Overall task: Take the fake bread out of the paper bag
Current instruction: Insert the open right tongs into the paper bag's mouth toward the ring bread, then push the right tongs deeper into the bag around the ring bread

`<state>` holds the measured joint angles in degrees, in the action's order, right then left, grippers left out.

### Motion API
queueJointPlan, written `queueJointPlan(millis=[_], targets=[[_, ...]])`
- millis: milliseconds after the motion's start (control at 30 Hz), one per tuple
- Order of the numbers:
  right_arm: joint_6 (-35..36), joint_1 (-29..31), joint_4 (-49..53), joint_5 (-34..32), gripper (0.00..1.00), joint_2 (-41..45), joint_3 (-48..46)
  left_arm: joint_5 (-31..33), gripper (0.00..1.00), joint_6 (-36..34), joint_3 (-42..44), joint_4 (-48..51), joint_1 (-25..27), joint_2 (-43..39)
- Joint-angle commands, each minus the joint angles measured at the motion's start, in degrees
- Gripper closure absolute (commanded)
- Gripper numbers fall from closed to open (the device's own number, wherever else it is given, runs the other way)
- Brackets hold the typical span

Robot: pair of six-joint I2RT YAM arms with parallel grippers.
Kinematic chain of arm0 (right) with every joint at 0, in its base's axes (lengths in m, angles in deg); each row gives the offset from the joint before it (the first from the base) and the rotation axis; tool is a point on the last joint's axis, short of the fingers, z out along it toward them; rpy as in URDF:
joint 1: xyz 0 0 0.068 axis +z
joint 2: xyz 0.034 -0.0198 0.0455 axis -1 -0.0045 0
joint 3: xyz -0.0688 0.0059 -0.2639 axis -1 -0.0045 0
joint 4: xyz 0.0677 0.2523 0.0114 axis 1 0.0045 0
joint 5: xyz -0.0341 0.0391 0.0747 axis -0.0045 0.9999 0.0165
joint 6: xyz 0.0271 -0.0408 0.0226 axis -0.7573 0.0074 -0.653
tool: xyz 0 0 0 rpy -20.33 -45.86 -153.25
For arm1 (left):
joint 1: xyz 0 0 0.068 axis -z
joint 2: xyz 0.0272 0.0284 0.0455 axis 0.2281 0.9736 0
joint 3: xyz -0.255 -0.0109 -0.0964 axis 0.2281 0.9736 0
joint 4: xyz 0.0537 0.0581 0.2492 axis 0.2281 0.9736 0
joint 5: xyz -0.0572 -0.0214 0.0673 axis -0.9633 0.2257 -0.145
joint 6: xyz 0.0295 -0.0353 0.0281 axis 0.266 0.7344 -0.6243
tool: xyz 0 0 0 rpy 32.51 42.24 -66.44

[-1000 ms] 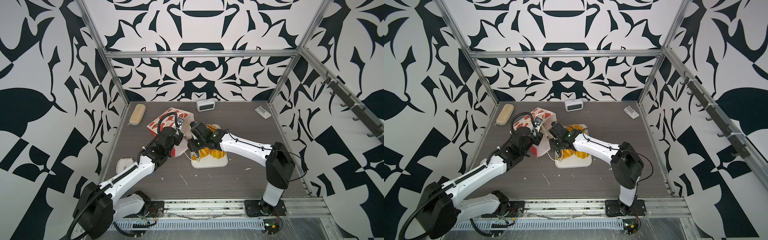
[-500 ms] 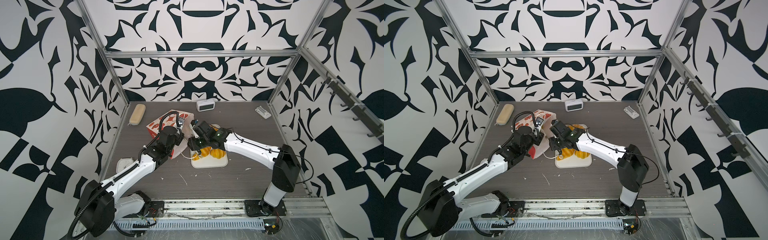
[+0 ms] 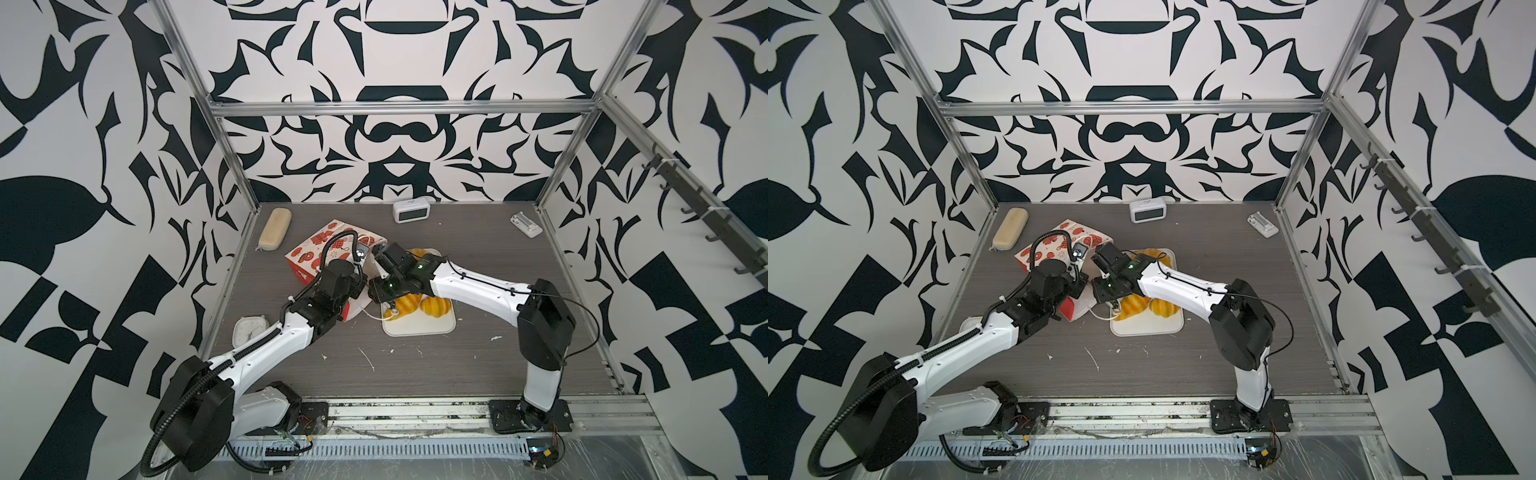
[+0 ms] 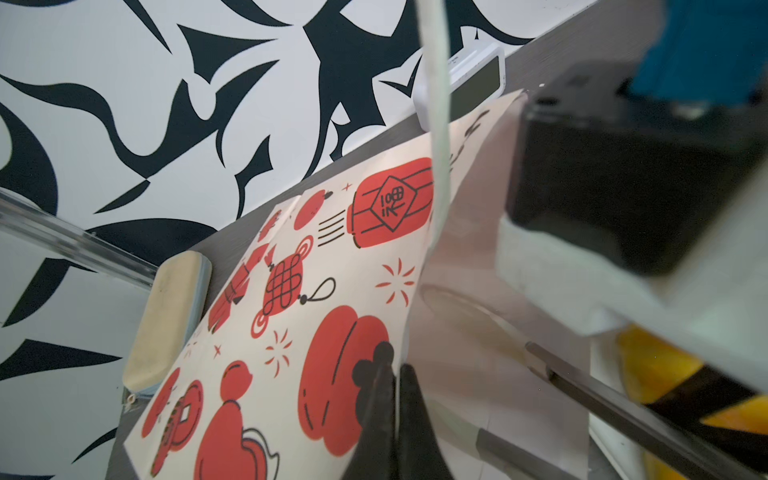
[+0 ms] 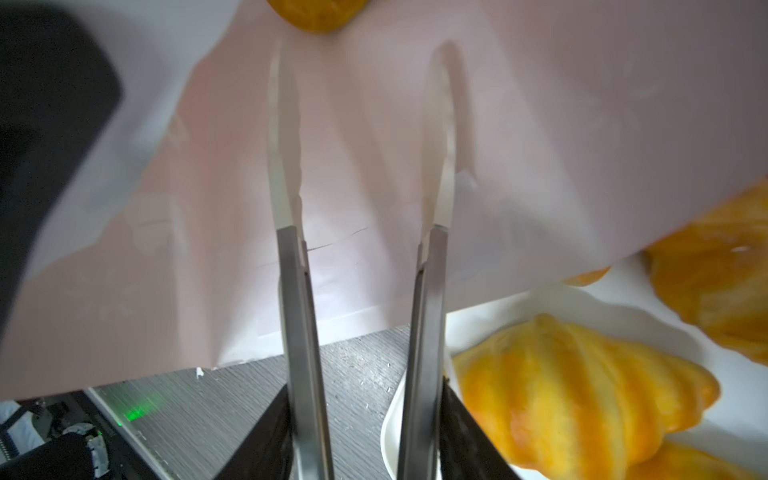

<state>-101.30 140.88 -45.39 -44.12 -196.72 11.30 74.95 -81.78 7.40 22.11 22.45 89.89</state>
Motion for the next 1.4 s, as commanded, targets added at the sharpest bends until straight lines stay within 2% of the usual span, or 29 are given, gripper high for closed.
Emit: queueJointPlan(millis=[0,567,900,1067,1367], targets=[[0.49,-0.51,-0.65,1.45,0.47,1.20,2.79,-1.78,1.00,2.43,0.92,-2.92,-0.05,-0.44],[-5.71,-0.28,-8.83,0.83,0.50,1.37,-2.51,-2.95,1.00,3.53,0.01,-2.32,-0.04,0.64],[-7.65,0.60,-15.15,-2.54,0.50,10.03,-15.22,-2.46,1.00,3.09,-2.27,-0.95,-0.04,1.41],[-7.48,1.47,-15.38,-1.72,0.51,10.10,-15.18,-2.36,1.00,3.08,-3.03,-0.44,-0.04,1.92],[-7.18,2.51,-14.75,-0.68,0.51,4.95,-9.47,-3.39,1.00,2.65,-3.77,-0.90,-0.03,2.81]])
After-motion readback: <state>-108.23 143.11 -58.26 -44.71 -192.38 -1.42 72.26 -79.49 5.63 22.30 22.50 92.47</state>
